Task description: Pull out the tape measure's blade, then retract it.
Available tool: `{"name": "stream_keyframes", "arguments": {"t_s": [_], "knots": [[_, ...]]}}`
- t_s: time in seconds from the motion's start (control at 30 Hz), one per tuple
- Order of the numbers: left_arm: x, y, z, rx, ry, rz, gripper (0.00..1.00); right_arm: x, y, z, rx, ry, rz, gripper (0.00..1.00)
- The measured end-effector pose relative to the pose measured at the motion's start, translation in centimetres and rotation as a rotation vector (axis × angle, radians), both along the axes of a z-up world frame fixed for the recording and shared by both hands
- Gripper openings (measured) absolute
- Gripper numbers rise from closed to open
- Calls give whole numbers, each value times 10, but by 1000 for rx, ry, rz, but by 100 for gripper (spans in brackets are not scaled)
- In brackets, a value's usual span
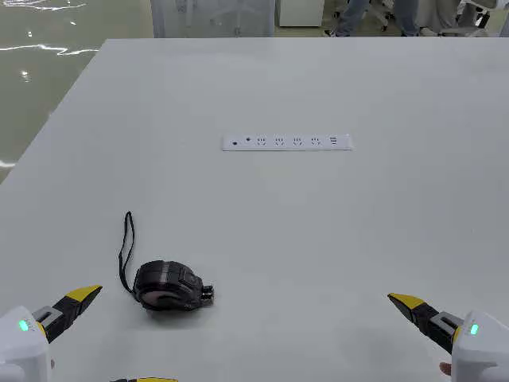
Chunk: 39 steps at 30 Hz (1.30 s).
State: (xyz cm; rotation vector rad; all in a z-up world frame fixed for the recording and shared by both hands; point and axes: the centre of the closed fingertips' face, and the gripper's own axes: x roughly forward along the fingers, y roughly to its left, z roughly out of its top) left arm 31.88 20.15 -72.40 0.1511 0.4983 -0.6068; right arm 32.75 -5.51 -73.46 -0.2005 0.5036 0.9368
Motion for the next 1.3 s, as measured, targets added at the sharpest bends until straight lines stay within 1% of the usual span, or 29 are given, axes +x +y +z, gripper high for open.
{"name": "stream_keyframes", "arguments": {"t_s": [0.5, 0.67, 0.8, 1.03, 1.3], "knots": [[1, 1, -1, 2, -2, -5, 100, 0, -1, 0, -2, 0, 2, 99], [3, 0, -3, 8, 1, -14, 99, 0, 0, -2, -16, 7, 18, 99], [4, 0, -4, 13, 5, -24, 99, 2, 0, -2, -23, 4, 26, 99], [10, 3, -5, 31, 9, -45, 97, 8, 0, -3, -38, -3, 47, 98], [17, -1, -7, 52, 19, -81, 95, 15, 4, -6, -54, 1, 77, 97]]}}
